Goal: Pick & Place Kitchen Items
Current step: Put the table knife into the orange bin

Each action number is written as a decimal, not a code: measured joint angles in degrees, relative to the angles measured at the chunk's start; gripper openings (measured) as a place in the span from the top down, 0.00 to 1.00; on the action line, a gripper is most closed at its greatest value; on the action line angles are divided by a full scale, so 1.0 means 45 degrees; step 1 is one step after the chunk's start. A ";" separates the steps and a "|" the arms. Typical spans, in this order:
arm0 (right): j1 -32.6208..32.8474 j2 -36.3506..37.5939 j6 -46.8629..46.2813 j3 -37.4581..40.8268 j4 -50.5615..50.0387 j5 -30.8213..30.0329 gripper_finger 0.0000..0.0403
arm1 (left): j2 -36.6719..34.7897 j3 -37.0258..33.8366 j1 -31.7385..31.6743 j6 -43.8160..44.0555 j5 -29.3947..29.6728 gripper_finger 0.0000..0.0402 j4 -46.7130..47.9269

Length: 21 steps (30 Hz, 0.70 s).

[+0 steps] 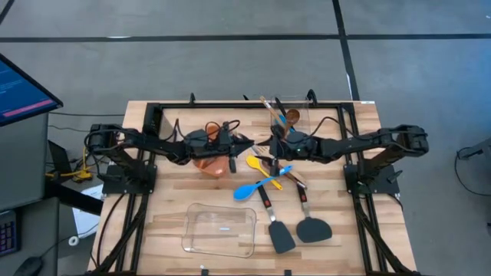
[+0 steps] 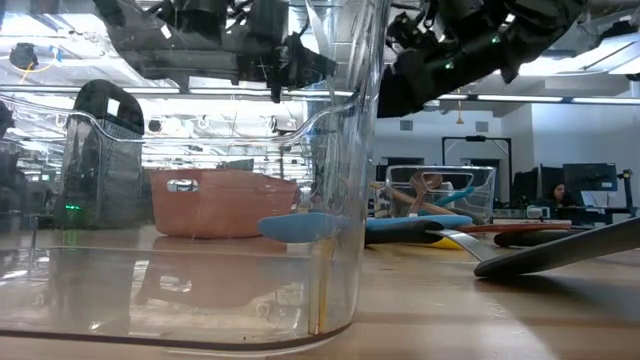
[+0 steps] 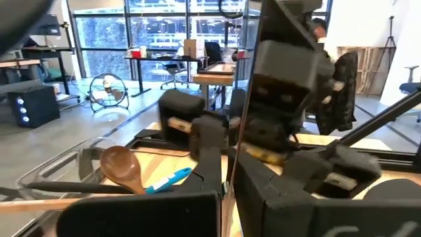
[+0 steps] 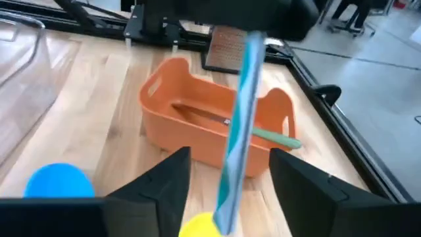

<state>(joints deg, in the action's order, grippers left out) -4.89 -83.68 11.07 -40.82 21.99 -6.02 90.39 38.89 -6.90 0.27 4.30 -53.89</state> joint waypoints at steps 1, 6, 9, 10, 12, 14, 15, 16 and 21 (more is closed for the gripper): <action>0.0001 0.0214 0.0000 0.0000 -0.0296 0.0000 0.49 | 0.0000 0.0000 -0.0080 0.0000 -0.0037 1.00 0.0073; 0.0080 0.1296 -0.0219 -0.0005 -0.2065 -0.0010 0.45 | -0.0442 0.0004 -0.0408 0.0029 -0.0044 1.00 0.1016; 0.0087 0.1703 -0.0601 -0.0005 -0.2939 -0.0005 0.44 | -0.1341 0.0000 -0.0554 0.0100 -0.0047 1.00 0.2512; 0.0083 0.1770 -0.0693 -0.0005 -0.3130 -0.0005 0.44 | -0.1752 0.0000 -0.0596 0.0107 -0.0049 1.00 0.3065; 0.0080 0.1791 -0.0806 -0.0005 -0.3220 -0.0005 0.45 | -0.2717 0.0005 -0.0715 0.0145 -0.0037 1.00 0.4389; 0.0078 0.1730 -0.0806 -0.0005 -0.3197 -0.0005 0.47 | -0.3653 0.0009 -0.0852 0.0395 0.0105 1.00 0.5658; 0.0078 0.1655 -0.0806 -0.0005 -0.3099 -0.0005 0.47 | -0.4107 0.0010 -0.0932 0.0578 0.0223 1.00 0.6285; 0.0078 0.1568 -0.0806 -0.0005 -0.3014 -0.0005 0.48 | -0.4582 0.0010 -0.1028 0.0714 0.0310 1.00 0.6875; -0.0038 0.1443 -0.0806 -0.0005 -0.2840 0.0000 0.52 | -0.6376 0.0366 -0.1639 0.1982 0.0774 1.00 1.0749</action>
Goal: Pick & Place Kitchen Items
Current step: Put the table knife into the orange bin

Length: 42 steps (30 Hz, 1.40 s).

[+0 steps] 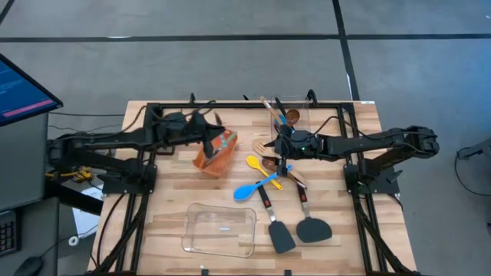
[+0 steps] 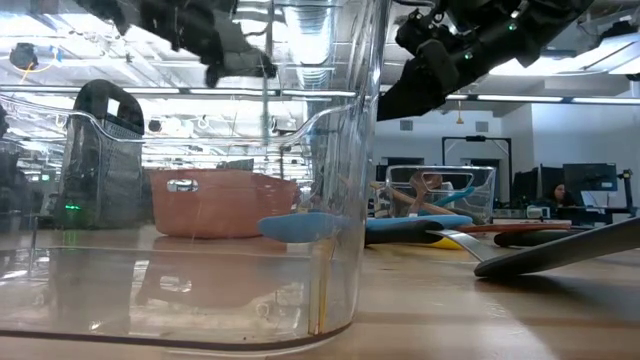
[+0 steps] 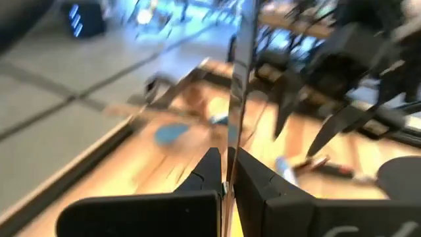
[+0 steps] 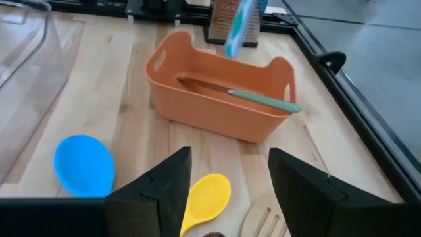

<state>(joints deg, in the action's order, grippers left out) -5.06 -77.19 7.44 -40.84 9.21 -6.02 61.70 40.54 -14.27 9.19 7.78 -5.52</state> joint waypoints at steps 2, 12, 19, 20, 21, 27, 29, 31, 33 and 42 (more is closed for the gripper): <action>-0.0075 0.0000 0.0000 0.0003 -0.0038 -0.0005 0.53 | -0.0282 0.0307 -0.0187 0.0467 0.0172 1.00 0.1430; -0.0107 0.0000 0.0000 0.0005 0.0005 0.0000 0.59 | 0.0217 0.1413 -0.0444 0.1808 0.0173 1.00 0.5651; -0.0107 0.0000 0.0005 0.0000 0.0010 0.0000 0.61 | 0.1536 0.1436 -0.0444 0.2496 -0.0242 1.00 0.6477; -0.0107 0.0000 0.0005 0.0000 0.0010 0.0000 0.61 | 0.1774 0.1436 -0.0444 0.2505 -0.0355 1.00 0.6469; -0.0107 0.0000 0.0001 0.0000 0.0011 0.0000 0.62 | 0.2015 0.1436 -0.0444 0.2524 -0.0372 1.00 0.6500; -0.0107 0.0000 0.0004 0.0000 0.0001 0.0000 0.62 | 0.3423 0.1432 -0.0623 0.2831 -0.0376 1.00 0.6465; -0.0107 0.0000 0.0005 0.0000 0.0006 0.0000 0.62 | 0.3801 0.1432 -0.0762 0.2841 -0.0381 1.00 0.6514; -0.0107 0.0000 0.0005 0.0000 0.0001 0.0000 0.62 | 0.4129 0.1432 -0.0897 0.2985 -0.0380 1.00 0.6443; -0.0107 0.0000 0.0005 0.0000 0.0001 0.0000 0.62 | 0.4416 0.1432 -0.1067 0.3052 -0.0394 1.00 0.6462; -0.0107 0.0000 0.0005 0.0000 -0.0017 0.0000 0.64 | 0.4910 0.1429 -0.1447 0.2834 -0.0453 0.96 0.6194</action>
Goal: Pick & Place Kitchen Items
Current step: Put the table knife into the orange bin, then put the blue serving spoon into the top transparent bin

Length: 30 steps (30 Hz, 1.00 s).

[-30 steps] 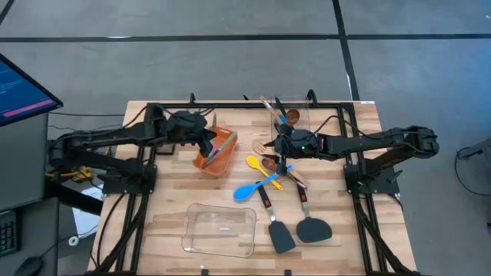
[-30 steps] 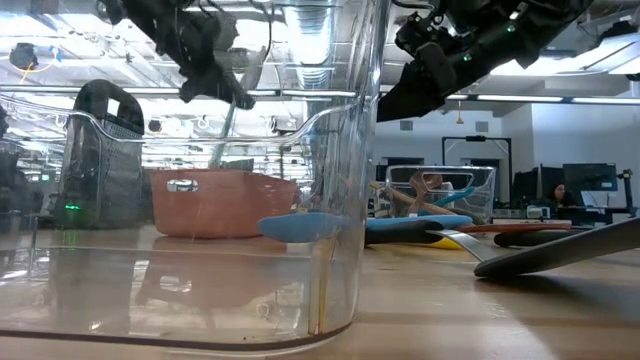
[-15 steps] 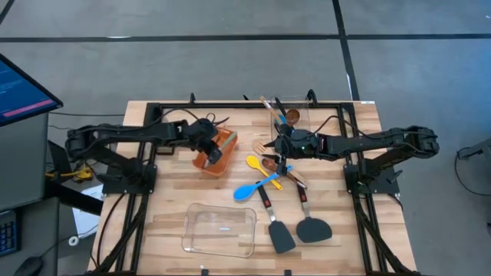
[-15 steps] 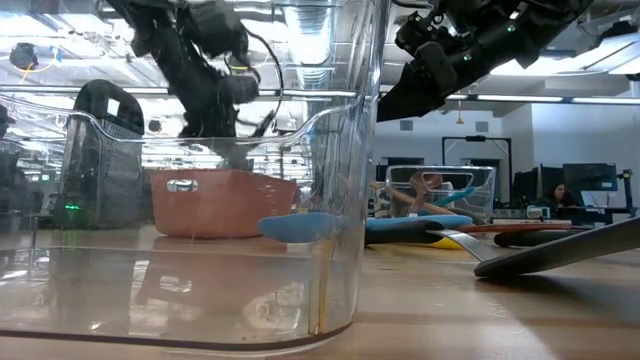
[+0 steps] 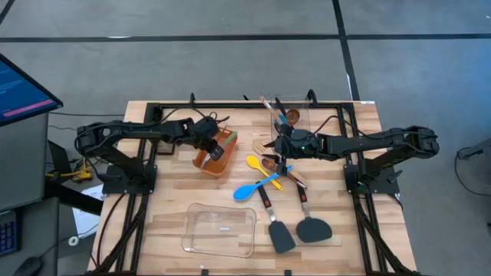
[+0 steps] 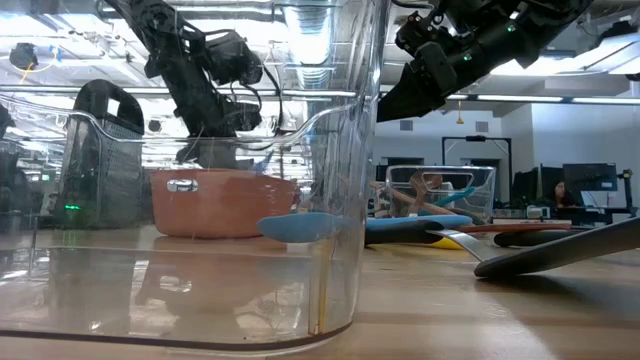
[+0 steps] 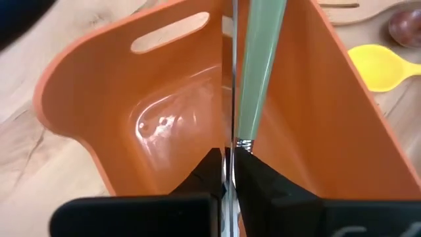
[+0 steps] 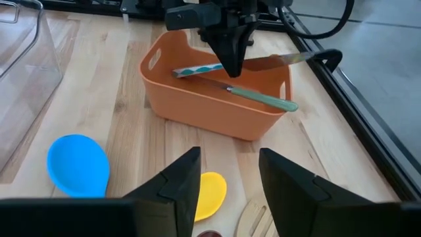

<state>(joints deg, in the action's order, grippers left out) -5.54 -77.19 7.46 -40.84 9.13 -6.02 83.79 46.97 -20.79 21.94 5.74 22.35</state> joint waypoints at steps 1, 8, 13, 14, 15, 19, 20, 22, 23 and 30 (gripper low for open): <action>0.0000 0.0000 0.0000 0.0003 -0.0019 0.0000 0.64 | 0.0009 -0.0002 0.0002 -0.0123 0.0000 0.95 0.0031; 0.0000 0.0000 0.0000 0.0005 -0.0031 0.0004 0.63 | 0.0009 -0.0002 0.0027 -0.0234 0.0000 0.83 -0.0053; 0.0000 0.0000 0.0000 0.0001 -0.0031 0.0005 0.63 | -0.0005 -0.0002 0.0027 -0.0269 0.0376 0.73 -0.0327; 0.0000 0.0000 0.0000 0.0000 -0.0031 0.0005 0.64 | -0.0023 -0.0002 -0.0004 -0.0444 0.0412 0.72 -0.0435; 0.0000 0.0000 0.0000 0.0002 -0.0031 0.0005 0.64 | -0.0082 -0.0002 -0.0041 -0.0663 0.0408 0.71 -0.0528; 0.0000 0.0000 0.0000 0.0003 -0.0063 0.0005 0.64 | -0.0450 -0.0009 -0.0056 -0.1153 0.0419 0.70 -0.0963; 0.0000 0.0000 0.0004 0.0001 -0.0069 0.0005 0.64 | -0.0620 -0.0011 -0.0056 -0.1154 0.0421 0.70 -0.1070; 0.0000 0.0000 0.0003 0.0000 -0.0095 0.0005 0.64 | -0.1031 -0.0007 -0.0041 -0.1158 0.0422 0.71 -0.1233; -0.0001 0.0000 0.0005 0.0000 -0.0122 0.0005 0.64 | -0.1253 -0.0007 -0.0041 -0.1158 0.0422 0.71 -0.1216; -0.0034 0.0000 0.0005 0.0003 -0.0220 0.0005 0.64 | -0.3277 -0.0007 0.0157 -0.1158 0.0423 0.74 -0.1309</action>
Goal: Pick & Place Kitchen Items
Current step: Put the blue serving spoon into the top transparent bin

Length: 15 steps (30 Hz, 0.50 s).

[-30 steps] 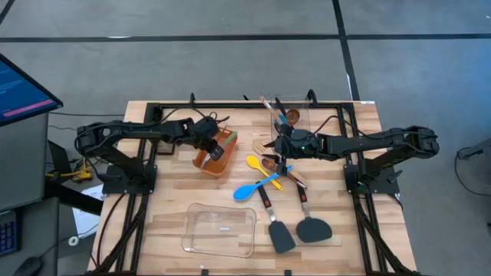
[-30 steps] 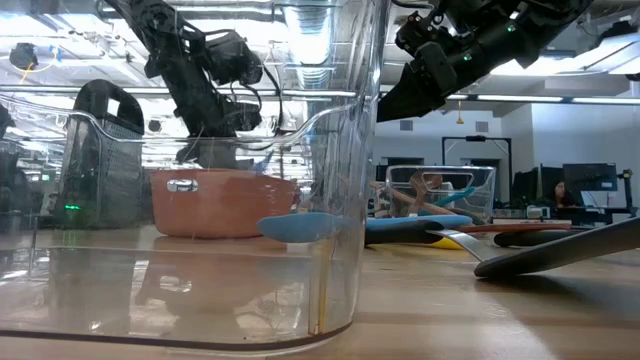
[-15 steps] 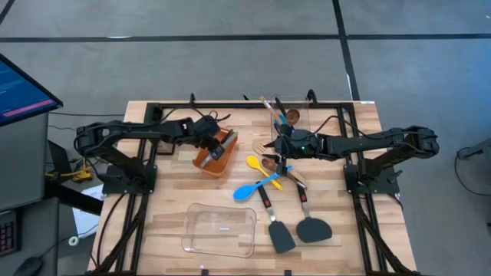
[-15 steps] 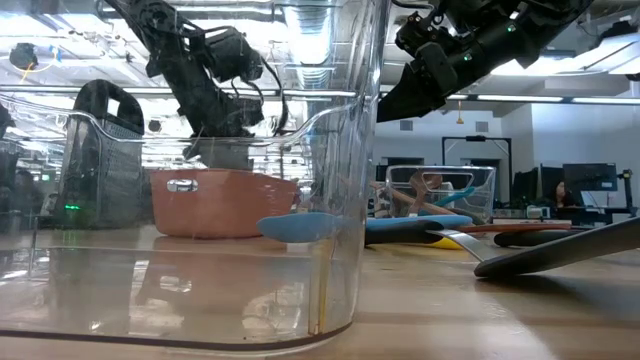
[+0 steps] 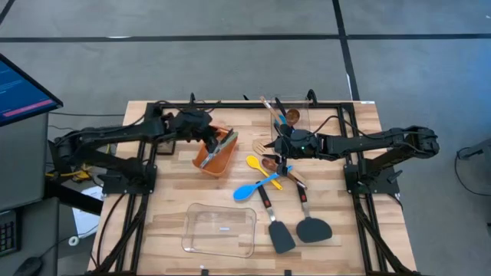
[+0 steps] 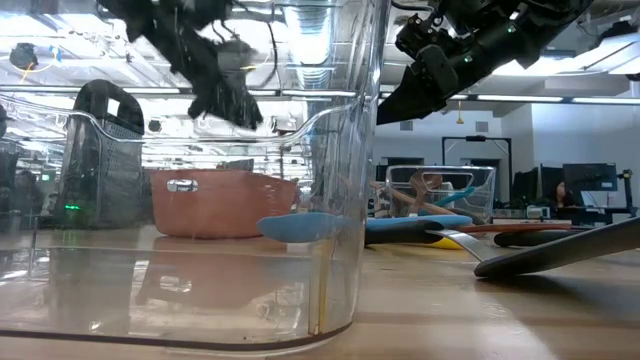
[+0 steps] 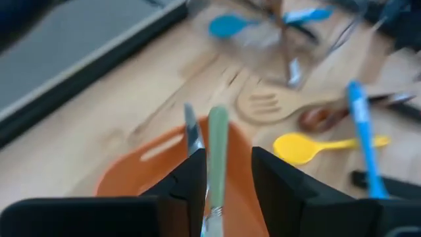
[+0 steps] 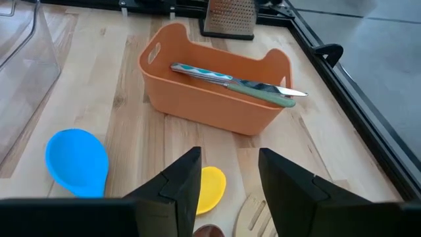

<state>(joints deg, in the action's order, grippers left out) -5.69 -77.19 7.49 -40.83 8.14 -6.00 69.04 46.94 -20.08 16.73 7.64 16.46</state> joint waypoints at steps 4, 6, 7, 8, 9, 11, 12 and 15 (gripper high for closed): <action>0.0000 0.0000 0.0000 -0.0003 0.0004 0.0000 0.65 | -0.0963 0.0000 0.0412 0.0004 0.0000 0.76 -0.0088; 0.0000 0.0000 0.0000 -0.0003 0.0000 0.0000 0.66 | -0.1244 0.0000 0.0757 -0.0001 0.0003 0.77 -0.0109; 0.0000 0.0000 0.0000 -0.0001 0.0000 0.0000 0.66 | -0.1334 0.0000 0.0951 -0.0019 0.0000 0.77 -0.0171; 0.0000 0.0000 0.0000 -0.0003 0.0000 0.0000 0.66 | -0.1387 0.0000 0.1168 -0.0072 -0.0004 0.78 -0.0240; 0.0000 0.0000 0.0000 -0.0003 0.0000 0.0000 0.67 | -0.1400 0.0000 0.1423 -0.0210 0.0000 0.78 -0.0360; 0.0000 0.0000 0.0000 -0.0003 0.0000 0.0000 0.67 | -0.1397 0.0000 0.1987 -0.0690 0.0000 0.80 -0.0741; 0.0000 0.0000 0.0000 -0.0003 0.0000 0.0000 0.67 | -0.1393 0.0000 0.2316 -0.1003 0.0000 0.80 -0.1007; 0.0000 0.0000 0.0000 -0.0003 0.0000 0.0000 0.67 | -0.1278 0.0000 0.3485 -0.2015 0.0009 0.83 -0.2029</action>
<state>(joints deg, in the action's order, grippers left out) -5.69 -77.19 7.49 -40.84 8.14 -6.00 63.29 46.94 -4.40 7.66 7.68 7.33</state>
